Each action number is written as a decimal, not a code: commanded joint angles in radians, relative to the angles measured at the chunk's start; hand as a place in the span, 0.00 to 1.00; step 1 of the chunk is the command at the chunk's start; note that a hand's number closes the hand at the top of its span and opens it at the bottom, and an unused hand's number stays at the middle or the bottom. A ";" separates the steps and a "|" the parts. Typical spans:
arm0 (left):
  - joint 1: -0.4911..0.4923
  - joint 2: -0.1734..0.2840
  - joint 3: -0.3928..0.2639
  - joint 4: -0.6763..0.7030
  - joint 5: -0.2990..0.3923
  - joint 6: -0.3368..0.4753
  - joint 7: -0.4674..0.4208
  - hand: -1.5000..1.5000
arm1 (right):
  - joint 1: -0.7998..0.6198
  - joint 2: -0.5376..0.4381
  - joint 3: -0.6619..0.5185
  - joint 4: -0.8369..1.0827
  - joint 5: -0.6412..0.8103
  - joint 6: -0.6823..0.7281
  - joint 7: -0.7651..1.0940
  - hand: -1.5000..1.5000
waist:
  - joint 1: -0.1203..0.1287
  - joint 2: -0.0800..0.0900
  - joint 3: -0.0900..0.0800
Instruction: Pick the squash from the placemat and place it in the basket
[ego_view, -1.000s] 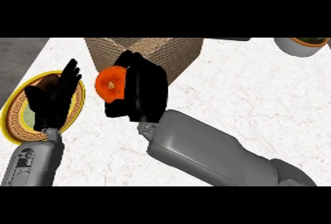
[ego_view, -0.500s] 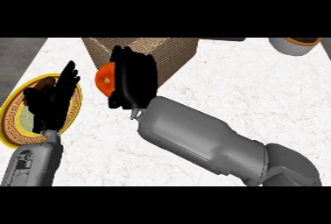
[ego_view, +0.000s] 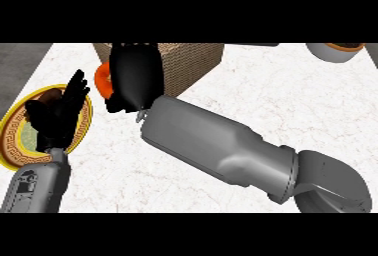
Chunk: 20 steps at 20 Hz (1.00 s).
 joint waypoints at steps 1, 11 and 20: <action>0.000 -0.025 -0.010 0.030 -0.014 0.018 -0.026 0.50 | -0.035 0.000 0.012 0.101 -0.030 0.039 -0.030 1.00 | -0.006 0.011 0.002; 0.004 -0.015 -0.003 0.037 -0.009 0.006 -0.033 0.50 | 0.005 0.000 0.008 0.162 -0.210 0.231 -0.077 1.00 | -0.010 0.014 0.002; 0.032 -0.026 -0.022 -0.027 -0.014 0.009 0.002 0.50 | 0.008 -0.001 0.040 0.216 -0.218 0.176 -0.103 1.00 | -0.006 0.009 0.003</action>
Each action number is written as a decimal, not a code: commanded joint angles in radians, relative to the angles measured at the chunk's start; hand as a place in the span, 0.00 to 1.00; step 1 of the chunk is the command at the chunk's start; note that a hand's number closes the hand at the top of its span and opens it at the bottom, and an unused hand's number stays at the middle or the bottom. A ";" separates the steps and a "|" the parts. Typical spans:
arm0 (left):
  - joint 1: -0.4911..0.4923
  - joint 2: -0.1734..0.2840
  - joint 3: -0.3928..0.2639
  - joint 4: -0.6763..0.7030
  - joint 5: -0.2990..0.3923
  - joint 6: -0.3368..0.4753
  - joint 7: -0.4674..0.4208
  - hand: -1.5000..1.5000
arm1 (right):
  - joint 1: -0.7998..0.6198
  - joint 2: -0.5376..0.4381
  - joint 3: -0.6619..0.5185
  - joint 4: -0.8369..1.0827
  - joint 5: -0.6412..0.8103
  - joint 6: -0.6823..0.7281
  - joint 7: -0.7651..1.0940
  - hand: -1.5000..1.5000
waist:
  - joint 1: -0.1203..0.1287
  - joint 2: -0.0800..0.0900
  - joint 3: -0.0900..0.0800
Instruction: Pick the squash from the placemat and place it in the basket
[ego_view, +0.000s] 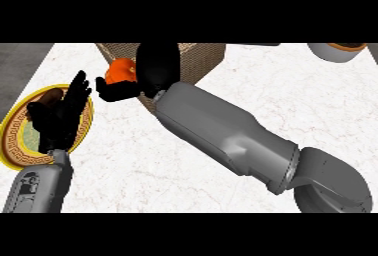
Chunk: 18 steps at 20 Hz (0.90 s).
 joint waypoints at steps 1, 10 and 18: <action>0.003 0.006 0.020 0.018 0.002 0.007 -0.025 0.50 | 0.043 0.000 0.034 0.063 0.020 -0.034 -0.035 1.00 | -0.013 0.010 -0.003; 0.036 -0.004 -0.004 -0.031 -0.011 0.006 -0.022 0.50 | 0.046 0.000 0.076 0.073 0.003 0.026 0.003 1.00 | 0.001 0.008 -0.003; -0.031 -0.002 0.002 0.002 -0.014 0.015 0.010 0.50 | 0.034 0.000 0.049 0.103 -0.053 0.105 -0.049 1.00 | -0.006 0.010 -0.002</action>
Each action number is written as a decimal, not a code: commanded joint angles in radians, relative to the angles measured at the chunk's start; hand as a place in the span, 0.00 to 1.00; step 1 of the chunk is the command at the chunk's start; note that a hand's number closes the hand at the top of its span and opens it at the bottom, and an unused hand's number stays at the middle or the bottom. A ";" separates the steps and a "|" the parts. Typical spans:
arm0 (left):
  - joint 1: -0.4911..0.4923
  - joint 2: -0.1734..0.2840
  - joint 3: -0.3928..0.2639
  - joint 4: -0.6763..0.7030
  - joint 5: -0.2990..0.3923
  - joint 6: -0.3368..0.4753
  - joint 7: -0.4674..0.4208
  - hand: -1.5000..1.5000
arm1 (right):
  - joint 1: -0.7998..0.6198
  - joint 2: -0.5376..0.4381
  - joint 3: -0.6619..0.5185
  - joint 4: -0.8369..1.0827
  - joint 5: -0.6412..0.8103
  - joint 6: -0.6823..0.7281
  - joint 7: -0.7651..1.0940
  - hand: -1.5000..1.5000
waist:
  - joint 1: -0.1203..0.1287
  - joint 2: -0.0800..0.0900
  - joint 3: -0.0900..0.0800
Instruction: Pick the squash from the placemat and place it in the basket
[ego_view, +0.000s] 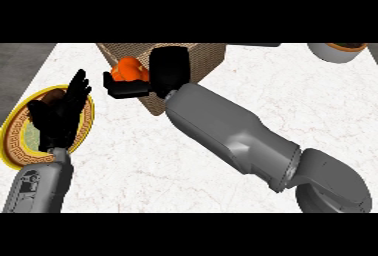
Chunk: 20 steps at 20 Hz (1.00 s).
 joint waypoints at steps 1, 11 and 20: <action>0.025 0.029 0.018 -0.048 0.033 -0.036 0.029 0.50 | 0.075 0.005 0.027 0.071 0.001 0.023 -0.053 1.00 | -0.004 0.016 -0.006; -0.011 0.007 0.007 -0.019 0.008 -0.004 0.040 0.50 | 0.104 0.005 0.019 0.019 -0.068 0.029 0.004 1.00 | -0.003 0.019 -0.006; 0.023 -0.009 -0.007 -0.034 -0.001 0.000 0.013 0.50 | 0.107 0.005 0.003 0.066 -0.098 0.038 0.088 0.00 | 0.000 0.017 -0.006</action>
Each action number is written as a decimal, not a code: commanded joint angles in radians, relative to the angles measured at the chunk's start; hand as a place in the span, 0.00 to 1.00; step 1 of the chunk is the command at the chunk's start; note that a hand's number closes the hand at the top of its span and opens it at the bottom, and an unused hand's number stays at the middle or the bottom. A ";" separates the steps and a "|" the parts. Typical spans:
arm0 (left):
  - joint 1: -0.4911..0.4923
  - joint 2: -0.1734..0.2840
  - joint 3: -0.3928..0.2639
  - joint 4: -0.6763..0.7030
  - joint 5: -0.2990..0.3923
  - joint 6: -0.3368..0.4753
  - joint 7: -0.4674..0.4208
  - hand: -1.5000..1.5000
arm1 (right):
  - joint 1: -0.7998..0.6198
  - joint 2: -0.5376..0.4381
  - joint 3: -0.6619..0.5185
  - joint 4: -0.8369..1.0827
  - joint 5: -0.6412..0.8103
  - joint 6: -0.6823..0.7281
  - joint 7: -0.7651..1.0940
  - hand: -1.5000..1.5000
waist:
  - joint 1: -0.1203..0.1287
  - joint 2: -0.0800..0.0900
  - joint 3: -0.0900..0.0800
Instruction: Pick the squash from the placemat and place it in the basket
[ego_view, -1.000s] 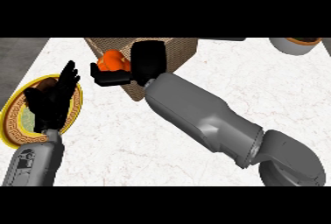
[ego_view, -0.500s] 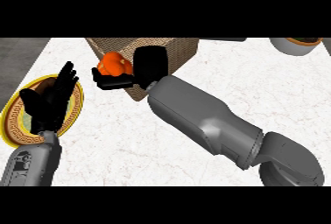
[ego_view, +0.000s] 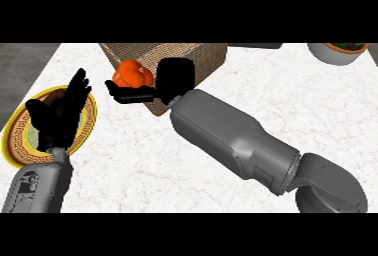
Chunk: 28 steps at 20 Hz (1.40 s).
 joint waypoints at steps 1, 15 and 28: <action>0.014 0.011 -0.006 -0.031 0.005 -0.018 0.016 0.50 | 0.048 0.000 0.023 0.054 0.000 -0.040 0.081 0.00 | 0.006 0.031 -0.007; 0.032 0.047 0.065 0.024 0.018 -0.008 -0.032 0.50 | 0.030 0.000 -0.203 -0.029 0.009 -0.565 0.059 0.00 | -0.070 0.015 -0.006; 0.101 0.010 0.049 -0.028 0.011 0.017 0.003 0.50 | 0.409 -0.248 -0.341 -0.495 -0.011 -0.594 -0.032 0.00 | -0.120 0.003 -0.005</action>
